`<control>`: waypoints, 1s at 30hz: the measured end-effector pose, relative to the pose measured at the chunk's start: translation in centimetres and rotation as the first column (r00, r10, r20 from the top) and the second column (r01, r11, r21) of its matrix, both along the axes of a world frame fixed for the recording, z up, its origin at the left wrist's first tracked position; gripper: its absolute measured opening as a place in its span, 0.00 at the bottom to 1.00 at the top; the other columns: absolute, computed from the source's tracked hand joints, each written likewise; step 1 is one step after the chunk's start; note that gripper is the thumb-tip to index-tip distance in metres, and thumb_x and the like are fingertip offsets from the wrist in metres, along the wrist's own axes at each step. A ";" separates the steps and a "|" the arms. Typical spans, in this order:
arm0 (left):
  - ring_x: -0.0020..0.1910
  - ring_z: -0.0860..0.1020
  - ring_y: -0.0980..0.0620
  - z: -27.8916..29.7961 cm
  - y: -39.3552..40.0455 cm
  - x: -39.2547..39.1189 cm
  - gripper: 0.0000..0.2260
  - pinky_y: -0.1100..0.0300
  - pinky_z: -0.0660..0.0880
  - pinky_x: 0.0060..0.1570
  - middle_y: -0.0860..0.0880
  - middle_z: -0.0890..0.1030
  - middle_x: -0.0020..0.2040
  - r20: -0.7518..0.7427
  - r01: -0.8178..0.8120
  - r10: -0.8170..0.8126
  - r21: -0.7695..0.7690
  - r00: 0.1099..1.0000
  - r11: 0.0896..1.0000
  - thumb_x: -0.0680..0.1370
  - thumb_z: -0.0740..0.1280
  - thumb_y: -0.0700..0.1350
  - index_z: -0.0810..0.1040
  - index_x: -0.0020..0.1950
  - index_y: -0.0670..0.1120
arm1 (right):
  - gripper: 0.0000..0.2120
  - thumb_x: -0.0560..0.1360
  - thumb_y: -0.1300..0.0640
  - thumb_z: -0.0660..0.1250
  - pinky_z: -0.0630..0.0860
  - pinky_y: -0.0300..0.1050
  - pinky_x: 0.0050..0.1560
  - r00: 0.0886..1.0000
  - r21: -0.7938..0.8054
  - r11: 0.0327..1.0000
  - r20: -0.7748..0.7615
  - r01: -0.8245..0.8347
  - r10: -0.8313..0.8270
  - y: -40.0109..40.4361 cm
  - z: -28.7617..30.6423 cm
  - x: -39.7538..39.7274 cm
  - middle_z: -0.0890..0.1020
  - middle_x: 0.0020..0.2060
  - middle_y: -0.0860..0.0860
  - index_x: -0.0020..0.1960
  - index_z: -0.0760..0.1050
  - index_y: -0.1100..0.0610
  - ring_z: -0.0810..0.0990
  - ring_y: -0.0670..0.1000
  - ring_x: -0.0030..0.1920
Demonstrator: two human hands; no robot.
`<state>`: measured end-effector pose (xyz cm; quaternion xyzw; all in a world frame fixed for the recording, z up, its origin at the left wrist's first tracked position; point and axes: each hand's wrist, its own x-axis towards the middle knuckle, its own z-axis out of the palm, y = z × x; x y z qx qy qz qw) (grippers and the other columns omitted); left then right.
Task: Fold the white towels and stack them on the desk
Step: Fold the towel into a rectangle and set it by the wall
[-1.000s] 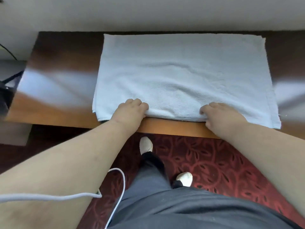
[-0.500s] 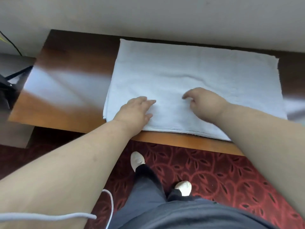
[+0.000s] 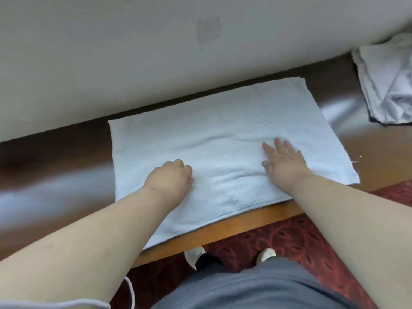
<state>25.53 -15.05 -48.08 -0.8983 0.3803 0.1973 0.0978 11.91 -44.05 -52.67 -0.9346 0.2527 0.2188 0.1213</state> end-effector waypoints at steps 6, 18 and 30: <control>0.69 0.65 0.50 -0.7 -11.3 2.6 0.24 0.55 0.69 0.61 0.54 0.66 0.72 -0.119 0.232 -0.254 -0.175 0.960 0.957 0.78 0.55 0.39 0.66 0.73 0.56 | 0.36 0.77 0.30 0.45 0.39 0.63 0.76 0.982 -0.013 0.982 0.006 0.187 -0.187 -1.9 -0.9 -4.7 0.39 0.80 0.47 0.80 0.40 0.41 0.36 0.54 0.79; 0.63 0.71 0.39 0.0 -29.7 1.9 0.40 0.45 0.72 0.59 0.43 0.66 0.68 -0.096 0.158 -0.137 0.272 0.986 0.949 0.70 0.59 0.74 0.62 0.73 0.51 | 0.32 0.76 0.42 0.66 0.65 0.58 0.70 0.545 0.308 0.621 0.302 0.721 -0.782 -9.1 1.2 -10.6 0.65 0.75 0.53 0.77 0.61 0.49 0.64 0.59 0.73; 0.71 0.68 0.41 0.2 -45.4 7.5 0.23 0.49 0.65 0.70 0.40 0.69 0.73 -0.038 -0.035 0.032 -0.072 0.999 0.997 0.80 0.61 0.40 0.63 0.75 0.42 | 0.15 0.74 0.45 0.68 0.64 0.41 0.30 0.778 0.336 0.707 -0.168 0.622 -0.605 -15.9 1.8 -10.1 0.72 0.36 0.49 0.41 0.67 0.54 0.70 0.48 0.32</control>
